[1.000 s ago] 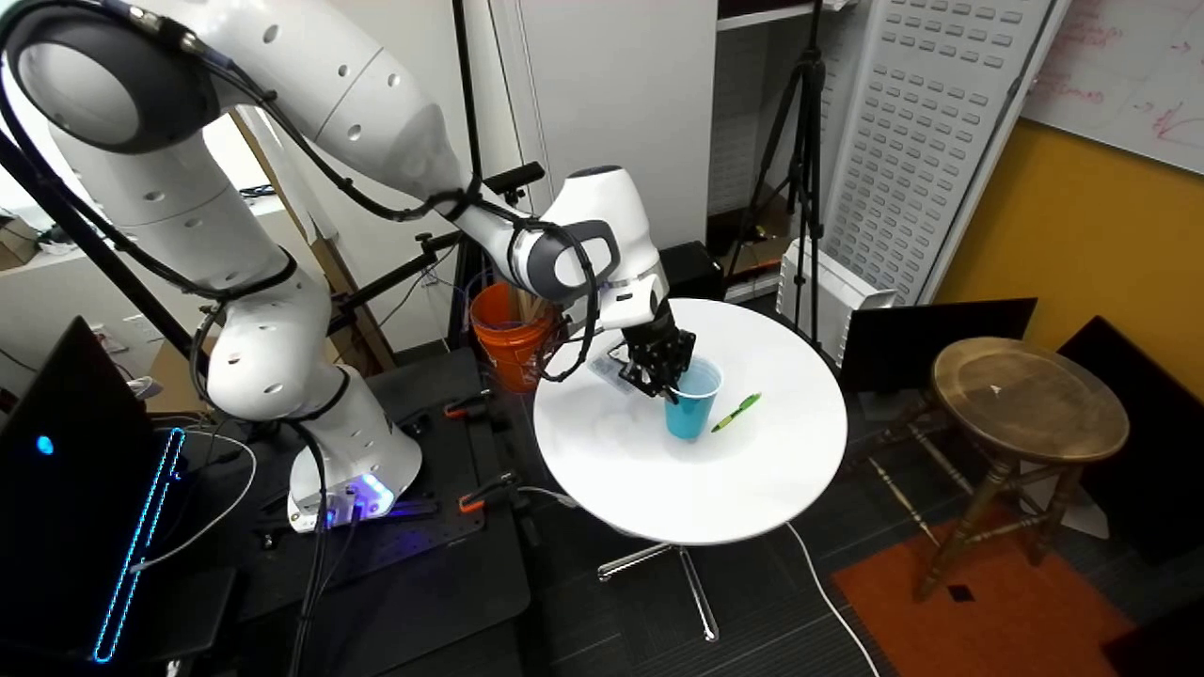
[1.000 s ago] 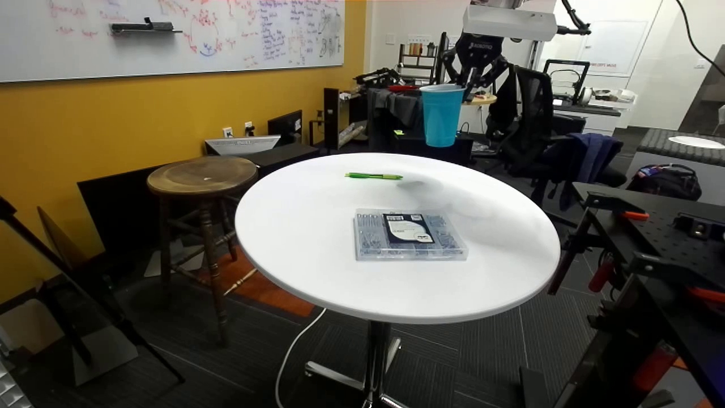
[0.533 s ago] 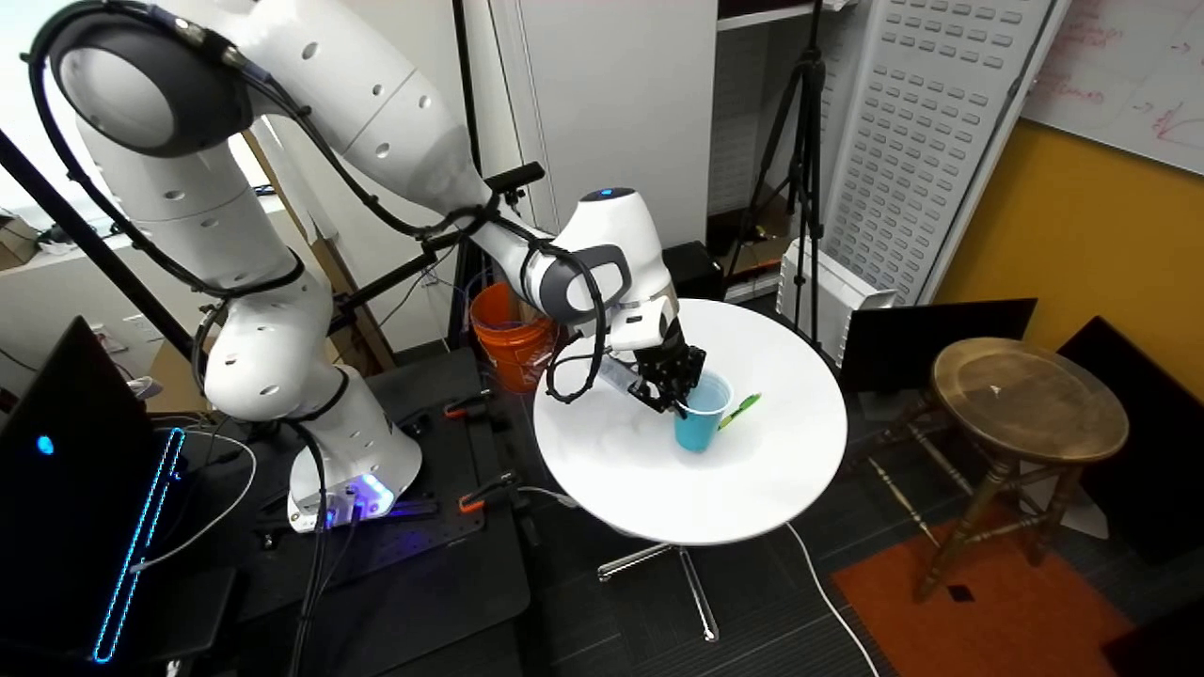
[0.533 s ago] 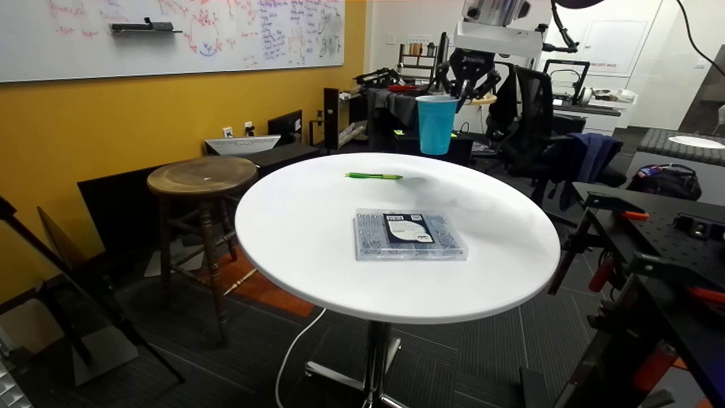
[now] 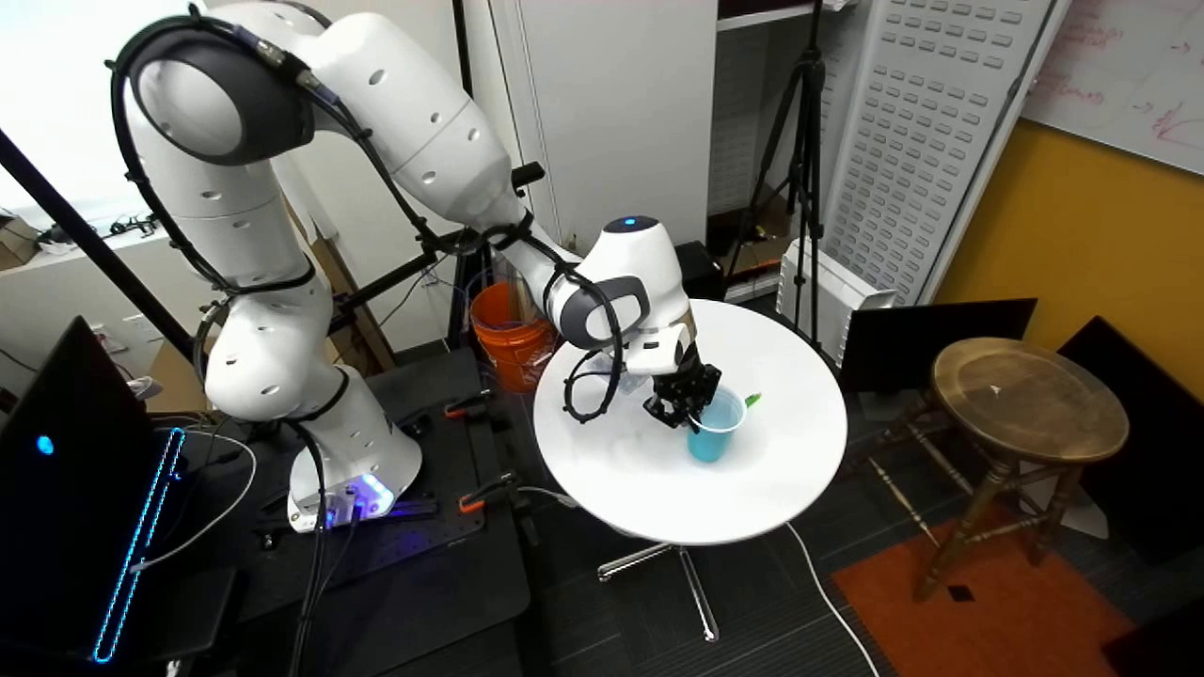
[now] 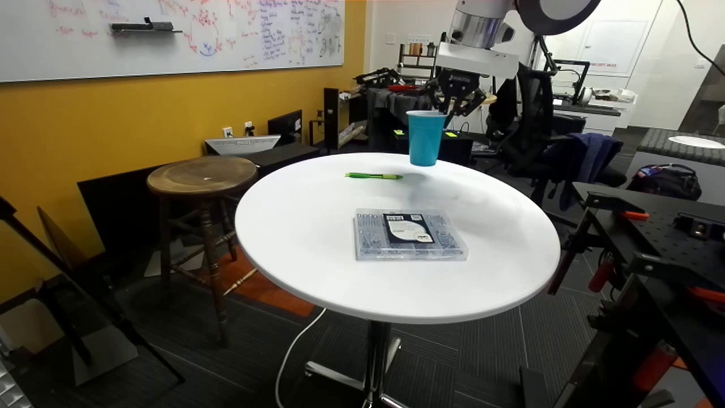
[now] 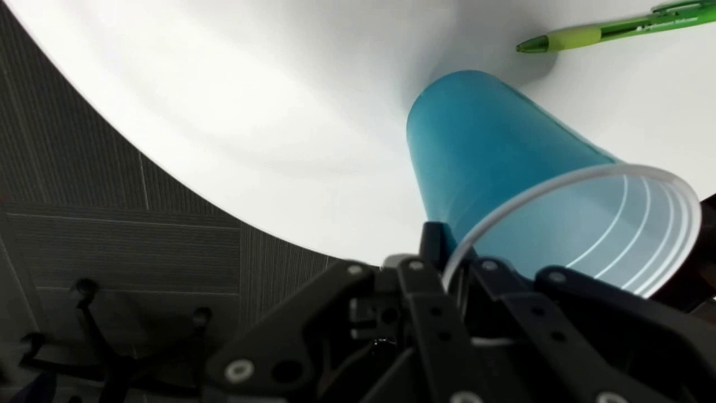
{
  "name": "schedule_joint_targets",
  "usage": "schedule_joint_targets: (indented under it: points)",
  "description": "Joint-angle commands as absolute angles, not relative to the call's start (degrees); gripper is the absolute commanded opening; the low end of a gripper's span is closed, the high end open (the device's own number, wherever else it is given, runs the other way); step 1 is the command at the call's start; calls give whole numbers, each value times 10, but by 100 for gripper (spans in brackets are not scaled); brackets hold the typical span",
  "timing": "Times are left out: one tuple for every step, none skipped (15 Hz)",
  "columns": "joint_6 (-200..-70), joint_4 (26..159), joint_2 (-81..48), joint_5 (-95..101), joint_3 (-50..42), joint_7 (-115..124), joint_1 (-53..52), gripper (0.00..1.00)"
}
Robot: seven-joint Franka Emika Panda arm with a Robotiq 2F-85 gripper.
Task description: Move the light blue cup to the right
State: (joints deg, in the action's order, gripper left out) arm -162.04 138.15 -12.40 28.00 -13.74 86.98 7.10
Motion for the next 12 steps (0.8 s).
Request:
schedule_joint_targets:
  points:
    - [-1638, 1364, -154, 234, -156, 859, 53, 1]
    - [-1638, 1362, -158, 225, -160, 858, 51, 1]
    - [-1638, 1361, -163, 218, -165, 860, 48, 1]
    - [-1638, 1361, -166, 209, -168, 858, 46, 1]
    - [-1639, 1360, -169, 201, -172, 857, 45, 1]
    - [-1640, 1360, -171, 195, -175, 856, 43, 1]
    - [-1642, 1360, -174, 188, -178, 854, 41, 1]
    - [-1643, 1360, -176, 181, -179, 852, 40, 30]
    - [-1643, 1361, -178, 176, -180, 851, 38, 32]
    - [-1644, 1361, -179, 171, -181, 850, 38, 37]
    - [-1642, 1361, -179, 166, -182, 849, 36, 45]
    - [-1642, 1362, -179, 164, -183, 849, 34, 52]
